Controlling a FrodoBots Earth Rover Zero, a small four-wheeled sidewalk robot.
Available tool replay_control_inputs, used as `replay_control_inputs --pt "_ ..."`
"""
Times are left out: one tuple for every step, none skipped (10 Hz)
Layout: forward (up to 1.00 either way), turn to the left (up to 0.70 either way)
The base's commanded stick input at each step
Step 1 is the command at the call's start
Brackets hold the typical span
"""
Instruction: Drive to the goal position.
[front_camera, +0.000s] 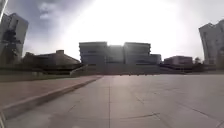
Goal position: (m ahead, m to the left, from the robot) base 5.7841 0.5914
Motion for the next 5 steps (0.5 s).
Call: replay_control_inputs --pt "1.0 0.0" --pt "1.0 0.0" --pt "1.0 0.0" --pt "1.0 0.0" --pt "1.0 0.0"
